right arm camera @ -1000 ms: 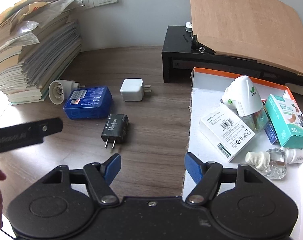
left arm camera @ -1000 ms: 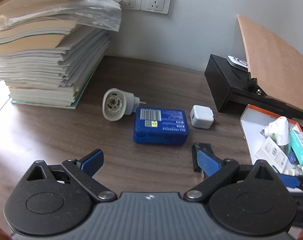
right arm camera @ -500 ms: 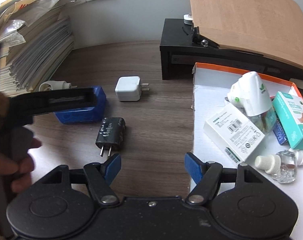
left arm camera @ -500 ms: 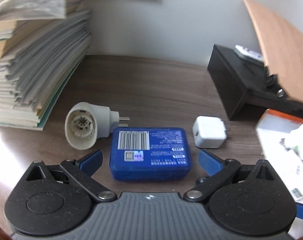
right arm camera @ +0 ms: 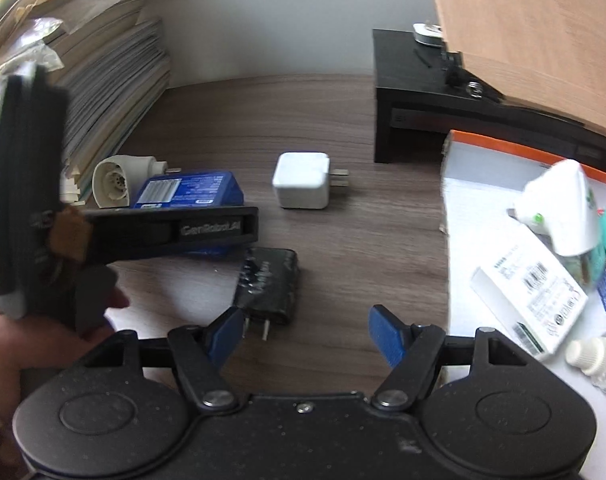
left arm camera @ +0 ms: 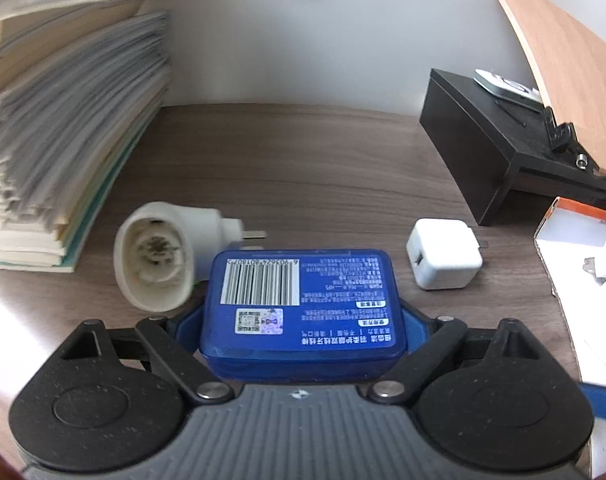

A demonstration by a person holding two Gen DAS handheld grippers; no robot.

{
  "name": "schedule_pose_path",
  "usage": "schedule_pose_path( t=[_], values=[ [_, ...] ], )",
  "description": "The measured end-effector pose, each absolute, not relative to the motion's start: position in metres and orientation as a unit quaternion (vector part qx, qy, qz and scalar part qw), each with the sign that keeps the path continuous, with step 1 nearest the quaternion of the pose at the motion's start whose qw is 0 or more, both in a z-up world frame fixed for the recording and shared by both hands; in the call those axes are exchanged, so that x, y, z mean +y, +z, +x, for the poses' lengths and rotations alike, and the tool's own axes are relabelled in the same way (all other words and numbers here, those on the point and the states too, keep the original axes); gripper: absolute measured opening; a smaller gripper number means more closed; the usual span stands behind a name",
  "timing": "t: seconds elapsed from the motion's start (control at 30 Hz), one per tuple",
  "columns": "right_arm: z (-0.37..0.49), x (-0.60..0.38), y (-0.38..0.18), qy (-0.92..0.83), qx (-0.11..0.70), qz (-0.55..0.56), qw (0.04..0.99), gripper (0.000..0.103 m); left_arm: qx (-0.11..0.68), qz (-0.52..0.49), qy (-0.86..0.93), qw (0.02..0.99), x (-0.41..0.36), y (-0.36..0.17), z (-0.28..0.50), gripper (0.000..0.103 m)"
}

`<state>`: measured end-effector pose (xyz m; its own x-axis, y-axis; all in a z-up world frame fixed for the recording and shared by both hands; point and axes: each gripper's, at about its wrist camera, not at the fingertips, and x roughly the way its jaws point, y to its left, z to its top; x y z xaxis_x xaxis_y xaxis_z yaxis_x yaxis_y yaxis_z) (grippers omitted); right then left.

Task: Organize rigid objects
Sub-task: 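Close left tool on the blue box while right tool grasps the black UGREEN charger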

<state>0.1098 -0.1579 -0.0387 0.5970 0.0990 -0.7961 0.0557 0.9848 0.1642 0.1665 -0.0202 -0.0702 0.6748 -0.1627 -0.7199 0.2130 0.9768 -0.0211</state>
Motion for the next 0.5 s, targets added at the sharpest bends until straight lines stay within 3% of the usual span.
schedule_pose_path(
  t=[0.37, 0.43, 0.5],
  values=[
    [0.135, -0.142, -0.05, 0.016, 0.447, 0.095, 0.889, 0.079, 0.398, 0.011, -0.077, 0.914, 0.044, -0.066, 0.135, 0.094],
    [0.139, -0.137, -0.05, 0.005, 0.445, 0.081, 0.892, 0.07, 0.396, 0.011, -0.073, 0.915, 0.049, -0.065, 0.129, 0.094],
    [0.141, -0.133, -0.05, 0.004, 0.441, 0.07, 0.895, 0.045, 0.396, 0.009, -0.074, 0.915, 0.051, -0.064, 0.128, 0.094]
  ],
)
